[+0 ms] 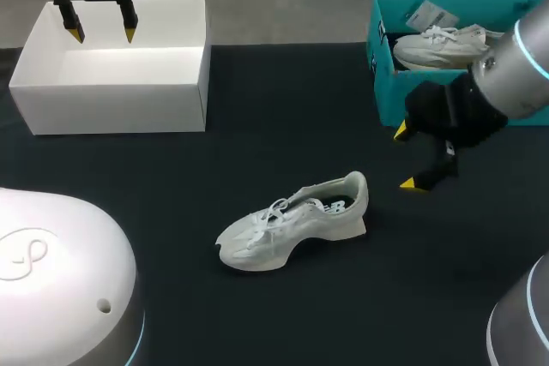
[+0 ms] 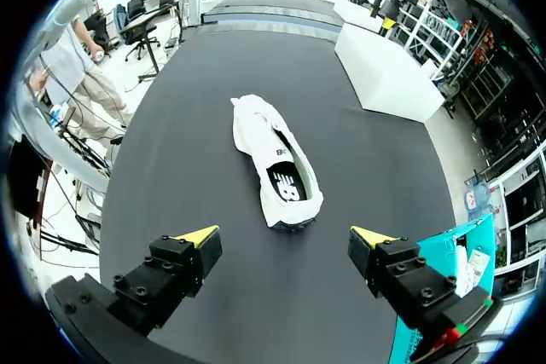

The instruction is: Take the shoe out of the shoebox, open the shoe tongue, remove and reinsert the insole, then place the shoe into the shoebox

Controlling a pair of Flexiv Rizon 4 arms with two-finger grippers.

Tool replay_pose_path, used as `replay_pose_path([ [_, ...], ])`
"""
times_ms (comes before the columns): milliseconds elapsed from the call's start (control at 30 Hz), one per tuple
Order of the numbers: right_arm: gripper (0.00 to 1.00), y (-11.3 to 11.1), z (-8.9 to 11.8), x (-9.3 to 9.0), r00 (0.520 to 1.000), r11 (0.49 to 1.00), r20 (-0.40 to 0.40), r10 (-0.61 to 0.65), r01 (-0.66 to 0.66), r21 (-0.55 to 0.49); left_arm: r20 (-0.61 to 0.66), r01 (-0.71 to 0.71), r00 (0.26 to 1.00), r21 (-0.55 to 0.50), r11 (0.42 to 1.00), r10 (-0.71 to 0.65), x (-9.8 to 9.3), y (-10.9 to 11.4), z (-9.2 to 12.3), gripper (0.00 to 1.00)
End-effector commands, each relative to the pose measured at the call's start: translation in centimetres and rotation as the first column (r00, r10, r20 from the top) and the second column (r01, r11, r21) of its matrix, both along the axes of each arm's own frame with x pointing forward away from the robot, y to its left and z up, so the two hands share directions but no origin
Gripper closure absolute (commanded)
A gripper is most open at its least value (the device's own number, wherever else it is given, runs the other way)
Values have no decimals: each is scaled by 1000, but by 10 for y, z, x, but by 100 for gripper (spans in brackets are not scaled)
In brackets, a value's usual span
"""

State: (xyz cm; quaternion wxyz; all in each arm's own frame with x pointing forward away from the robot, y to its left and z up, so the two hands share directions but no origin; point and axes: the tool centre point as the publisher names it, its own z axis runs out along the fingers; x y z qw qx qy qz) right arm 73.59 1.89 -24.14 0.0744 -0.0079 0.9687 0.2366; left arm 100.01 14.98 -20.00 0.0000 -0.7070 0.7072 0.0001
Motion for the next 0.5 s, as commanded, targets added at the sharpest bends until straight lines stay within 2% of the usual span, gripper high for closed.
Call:
replay_pose_path([
  [33, 0, -41, -16, -5, 1000, 956, -2, 28, -26, 291, 0, 0, 1000, 0, 1000, 0, 0, 0, 0, 0],
  [167, 0, -54, -27, -6, 999, 958, -22, -26, 31, 285, 0, 0, 1000, 0, 1000, 0, 0, 0, 0, 0],
  [500, 0, -56, -44, -5, 998, 942, 63, 15, -35, 333, 0, 0, 1000, 0, 1000, 0, 0, 0, 0, 0],
])
